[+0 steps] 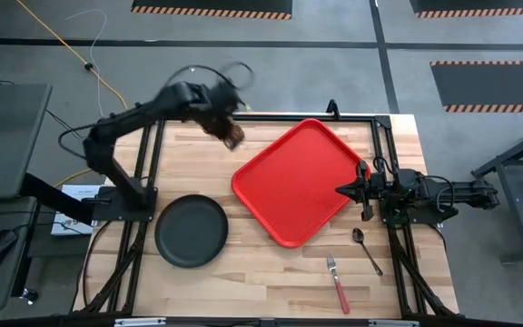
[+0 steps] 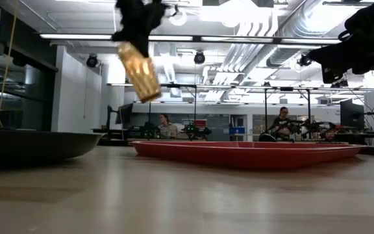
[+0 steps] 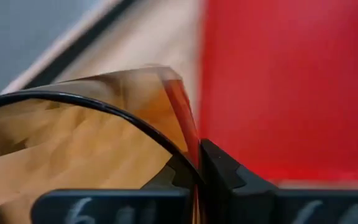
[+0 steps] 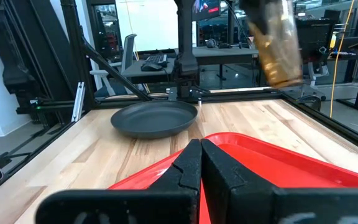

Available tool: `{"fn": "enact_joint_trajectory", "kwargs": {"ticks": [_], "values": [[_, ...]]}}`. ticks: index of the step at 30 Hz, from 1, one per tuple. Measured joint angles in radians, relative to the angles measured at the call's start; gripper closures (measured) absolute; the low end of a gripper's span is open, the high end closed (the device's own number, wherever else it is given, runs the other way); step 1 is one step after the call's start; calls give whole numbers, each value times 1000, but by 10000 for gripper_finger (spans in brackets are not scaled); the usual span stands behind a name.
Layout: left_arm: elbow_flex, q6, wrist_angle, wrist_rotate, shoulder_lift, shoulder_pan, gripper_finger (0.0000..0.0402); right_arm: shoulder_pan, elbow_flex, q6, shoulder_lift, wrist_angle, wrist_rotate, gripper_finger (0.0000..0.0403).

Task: Pick and place plate/cup/fork/spoon on tray
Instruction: Put the brown cup on the orange serving tray

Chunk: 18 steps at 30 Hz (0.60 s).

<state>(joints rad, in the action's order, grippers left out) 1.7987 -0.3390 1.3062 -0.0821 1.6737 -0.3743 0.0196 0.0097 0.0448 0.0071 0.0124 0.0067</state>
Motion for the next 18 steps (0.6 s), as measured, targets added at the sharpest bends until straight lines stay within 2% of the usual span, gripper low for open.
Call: {"fn": "enact_joint_trajectory", "kwargs": {"ticks": [4, 7, 12, 18], "values": [[181, -4, 127, -15, 160, 207, 398, 0, 0, 0, 0, 0, 0, 402], [273, 27, 171, -32, 275, 312, 399, 0, 0, 0, 0, 0, 0, 402], [313, 64, 174, -69, 391, 366, 400, 0, 0, 0, 0, 0, 0, 402], [313, 131, 231, -88, 468, 368, 400, 0, 0, 0, 0, 0, 0, 402]]}}
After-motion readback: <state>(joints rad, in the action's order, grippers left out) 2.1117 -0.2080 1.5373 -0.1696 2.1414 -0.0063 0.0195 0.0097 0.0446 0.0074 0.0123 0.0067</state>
